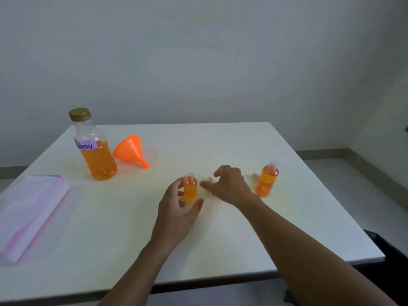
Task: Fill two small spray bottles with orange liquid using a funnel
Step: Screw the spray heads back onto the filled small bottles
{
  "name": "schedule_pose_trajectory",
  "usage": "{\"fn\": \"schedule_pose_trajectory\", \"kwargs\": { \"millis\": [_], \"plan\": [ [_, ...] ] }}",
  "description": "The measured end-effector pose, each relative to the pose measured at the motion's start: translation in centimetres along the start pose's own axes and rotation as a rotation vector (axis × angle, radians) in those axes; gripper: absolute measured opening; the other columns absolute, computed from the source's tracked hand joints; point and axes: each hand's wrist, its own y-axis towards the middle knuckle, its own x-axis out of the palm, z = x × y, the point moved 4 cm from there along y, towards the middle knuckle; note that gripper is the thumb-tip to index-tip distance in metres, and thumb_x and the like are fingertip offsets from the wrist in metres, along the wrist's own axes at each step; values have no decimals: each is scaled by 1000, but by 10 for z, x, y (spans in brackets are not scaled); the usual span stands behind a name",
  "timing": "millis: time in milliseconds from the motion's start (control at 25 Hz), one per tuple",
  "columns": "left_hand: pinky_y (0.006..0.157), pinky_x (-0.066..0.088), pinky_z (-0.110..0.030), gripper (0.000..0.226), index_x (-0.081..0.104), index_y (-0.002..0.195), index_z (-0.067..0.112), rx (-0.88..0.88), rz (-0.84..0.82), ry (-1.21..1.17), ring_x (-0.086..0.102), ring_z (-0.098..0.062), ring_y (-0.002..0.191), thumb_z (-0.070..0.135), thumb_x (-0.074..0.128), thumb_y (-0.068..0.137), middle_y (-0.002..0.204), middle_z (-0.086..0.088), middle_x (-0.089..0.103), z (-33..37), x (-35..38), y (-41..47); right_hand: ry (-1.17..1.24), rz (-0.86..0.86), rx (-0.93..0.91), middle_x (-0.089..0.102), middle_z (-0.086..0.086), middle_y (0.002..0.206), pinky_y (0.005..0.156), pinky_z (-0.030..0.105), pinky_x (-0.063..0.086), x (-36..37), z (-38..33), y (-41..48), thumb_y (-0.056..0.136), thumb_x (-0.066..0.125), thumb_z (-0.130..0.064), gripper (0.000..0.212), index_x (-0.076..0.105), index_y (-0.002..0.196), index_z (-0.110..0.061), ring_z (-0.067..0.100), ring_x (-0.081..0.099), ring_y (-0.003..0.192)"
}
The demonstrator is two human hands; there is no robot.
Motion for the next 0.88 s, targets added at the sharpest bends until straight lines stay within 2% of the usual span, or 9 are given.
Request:
{"fn": "schedule_pose_trajectory", "kwargs": {
  "millis": [120,240,320,440,520,720,880],
  "plan": [
    [73,46,-12,57,49,136,31,-13,26,11,63,-12,97,46,70,85,119,8,64,0,2,8,134,40,31,73,7,106,81,35,60,-2,6,6,86,75,-39,39,73,109,-8,23,71,87],
    [85,53,-22,43,58,128,28,21,12,-19,66,-11,95,38,69,88,111,8,69,4,-1,14,543,29,5,72,3,74,72,32,57,-27,1,-8,92,74,-31,22,79,88,-10,15,63,64],
    [92,50,-22,40,60,127,27,56,-3,-24,65,-10,101,33,69,89,113,8,69,3,-3,17,802,42,-83,72,5,77,75,30,59,-49,-14,-21,93,74,-21,10,79,90,-13,15,66,69],
    [87,43,-8,37,60,125,30,93,-13,-22,63,-3,100,32,69,89,111,14,68,1,-6,17,954,109,-281,77,5,93,82,31,63,-75,-35,-36,92,72,-17,10,75,101,-20,21,74,84],
    [87,43,-7,36,60,124,33,104,-27,-28,63,0,100,33,69,89,110,17,67,-1,-7,17,993,156,-350,79,6,99,84,33,64,-83,-42,-39,92,72,-16,17,73,107,-22,24,77,89],
    [93,50,-14,38,61,126,30,137,-43,-23,65,-3,102,33,70,89,113,14,70,-3,-12,21,984,186,-405,80,8,98,85,35,63,-75,-53,-38,89,73,-17,24,72,112,-22,26,78,88],
    [84,40,3,38,59,127,31,131,-61,-14,61,3,96,33,68,90,114,17,66,-2,-15,21,937,124,-431,80,4,101,82,31,63,-65,-61,-36,85,73,-21,31,71,115,-17,26,78,90]
  ]
}}
